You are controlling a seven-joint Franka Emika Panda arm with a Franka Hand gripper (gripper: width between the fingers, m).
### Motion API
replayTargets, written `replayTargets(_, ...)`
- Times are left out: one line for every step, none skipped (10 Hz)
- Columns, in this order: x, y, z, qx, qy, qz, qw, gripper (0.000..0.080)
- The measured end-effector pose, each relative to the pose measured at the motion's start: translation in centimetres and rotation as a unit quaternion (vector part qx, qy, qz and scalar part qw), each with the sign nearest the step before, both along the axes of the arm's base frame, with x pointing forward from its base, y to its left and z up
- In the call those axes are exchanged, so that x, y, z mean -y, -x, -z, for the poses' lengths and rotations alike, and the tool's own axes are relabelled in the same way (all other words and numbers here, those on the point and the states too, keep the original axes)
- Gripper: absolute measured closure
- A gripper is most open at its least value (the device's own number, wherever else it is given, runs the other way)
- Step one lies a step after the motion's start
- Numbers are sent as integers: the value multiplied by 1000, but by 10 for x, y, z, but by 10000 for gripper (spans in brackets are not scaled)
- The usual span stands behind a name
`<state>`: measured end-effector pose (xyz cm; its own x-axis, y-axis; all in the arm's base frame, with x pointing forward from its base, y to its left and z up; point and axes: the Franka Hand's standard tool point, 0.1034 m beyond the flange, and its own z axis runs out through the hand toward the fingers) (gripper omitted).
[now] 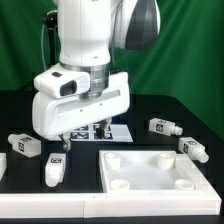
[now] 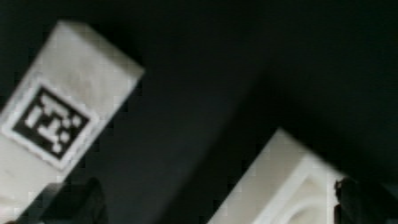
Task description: Assemble one leg
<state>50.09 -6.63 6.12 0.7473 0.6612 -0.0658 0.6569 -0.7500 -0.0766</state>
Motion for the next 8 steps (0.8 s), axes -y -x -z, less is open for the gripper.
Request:
replayTargets(17, 7, -8, -3, 4, -12, 1000, 151)
replayTargets(22, 9, -8, -5, 5, -4, 1000, 151)
replayTargets(19, 9, -6, -7, 4, -7, 1000, 151)
replayTargets(17, 11, -6, -13, 7, -4, 1000, 151)
replayTargets(11, 13, -5, -48, 28, -1, 998, 150)
replayTargets(10, 14, -3, -72, 44, -4, 996, 150)
replayTargets(24, 21, 5, -101, 71, 0, 992, 150)
replayTargets(39, 30, 9, -125, 115, -13, 985, 151)
